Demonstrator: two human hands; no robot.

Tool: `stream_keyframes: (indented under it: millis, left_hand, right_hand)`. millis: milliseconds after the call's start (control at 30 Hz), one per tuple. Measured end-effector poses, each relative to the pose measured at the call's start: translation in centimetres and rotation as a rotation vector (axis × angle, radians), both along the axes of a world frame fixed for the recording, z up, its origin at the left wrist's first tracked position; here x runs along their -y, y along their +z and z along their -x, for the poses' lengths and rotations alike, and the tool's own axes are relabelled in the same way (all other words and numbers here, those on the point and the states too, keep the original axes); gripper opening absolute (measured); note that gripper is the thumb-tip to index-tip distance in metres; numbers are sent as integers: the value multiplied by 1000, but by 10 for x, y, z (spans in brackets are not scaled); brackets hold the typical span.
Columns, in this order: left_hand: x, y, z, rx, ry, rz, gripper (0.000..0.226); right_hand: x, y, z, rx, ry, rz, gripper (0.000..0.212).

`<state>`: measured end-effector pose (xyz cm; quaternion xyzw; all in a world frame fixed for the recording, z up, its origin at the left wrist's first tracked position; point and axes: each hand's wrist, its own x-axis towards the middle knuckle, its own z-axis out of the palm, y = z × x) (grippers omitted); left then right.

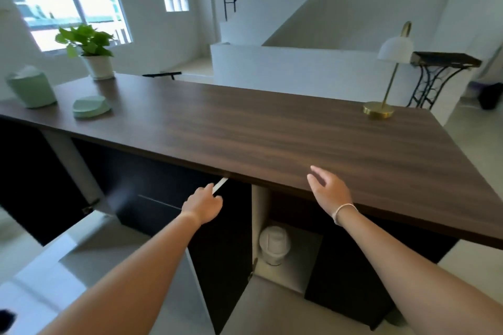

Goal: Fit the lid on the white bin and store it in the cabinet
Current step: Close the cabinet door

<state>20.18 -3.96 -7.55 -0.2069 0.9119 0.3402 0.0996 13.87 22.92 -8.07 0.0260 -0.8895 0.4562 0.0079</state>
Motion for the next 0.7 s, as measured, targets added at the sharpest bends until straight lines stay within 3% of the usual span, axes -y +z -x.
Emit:
stream_keyframes:
  millis: [133, 267, 500, 700]
  left_hand:
    - [9, -20, -21, 108, 61, 147, 63]
    - [6, -27, -23, 74, 114, 186, 67]
    - [-38, -21, -21, 81, 65, 229, 33]
    - [-99, -17, -13, 95, 50, 85, 19]
  right_hand:
    - [-18, -15, 10, 6, 75, -222, 47]
    - [-26, -17, 18, -47, 106, -240, 44]
    - [-42, -17, 26, -54, 226, -282, 45]
    - [-73, -11, 27, -59, 241, -336, 46]
